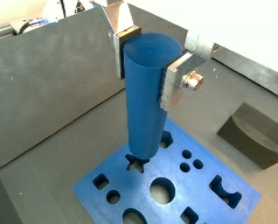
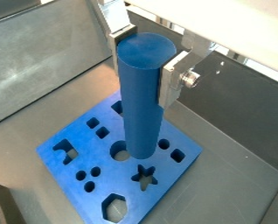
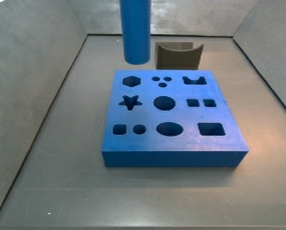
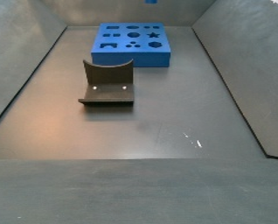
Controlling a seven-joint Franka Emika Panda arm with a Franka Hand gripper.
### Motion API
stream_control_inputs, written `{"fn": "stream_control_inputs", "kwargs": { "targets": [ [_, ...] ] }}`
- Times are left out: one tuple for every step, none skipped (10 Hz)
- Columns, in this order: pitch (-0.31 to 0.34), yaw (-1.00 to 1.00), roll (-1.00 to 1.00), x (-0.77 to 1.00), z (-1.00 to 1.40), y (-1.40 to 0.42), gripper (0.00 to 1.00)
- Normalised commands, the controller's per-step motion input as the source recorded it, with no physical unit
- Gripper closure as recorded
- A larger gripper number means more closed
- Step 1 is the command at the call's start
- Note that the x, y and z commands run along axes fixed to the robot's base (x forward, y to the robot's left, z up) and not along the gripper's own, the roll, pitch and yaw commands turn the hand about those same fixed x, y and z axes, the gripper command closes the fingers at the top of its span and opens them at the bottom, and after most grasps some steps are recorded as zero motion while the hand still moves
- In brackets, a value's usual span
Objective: Insert the round object.
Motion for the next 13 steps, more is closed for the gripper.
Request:
{"fn": "stream_control_inputs", "kwargs": {
  "targets": [
    [-0.061, -0.14, 0.00, 1.00, -0.76, 0.00, 1.00],
    [-0.066, -0.13, 0.00, 1.00, -0.87, 0.00, 1.00],
    [-0.050, -0.14, 0.04, 1.00, -0.90, 0.00, 1.00],
    [-0.030, -0.13, 0.08, 1.00, -0.82, 0.00, 1.00],
    [-0.003, -0.12, 0.11, 0.93, -0.73, 0.00, 1.00],
    [0.000, -0.11, 0.10, 0.58, -0.59, 0.00, 1.00],
    [0.000, -0.10, 0.00, 0.30, -0.35, 0.00, 1.00],
    [0.021, -0.04, 0.00, 0.17, -0.23, 0.00, 1.00],
    [0.030, 0.00, 0.02, 0.11, -0.20, 0.00, 1.00],
    [0.043, 0.00, 0.02, 0.25, -0.25, 0.00, 1.00],
    [0.000, 0.00, 0.00, 0.15, -0.36, 0.00, 1.00],
    [0.000, 0.00, 0.00, 0.00, -0.46, 0.00, 1.00],
    [-0.043, 0.00, 0.00, -0.08, -0.55, 0.00, 1.00]
  ]
}}
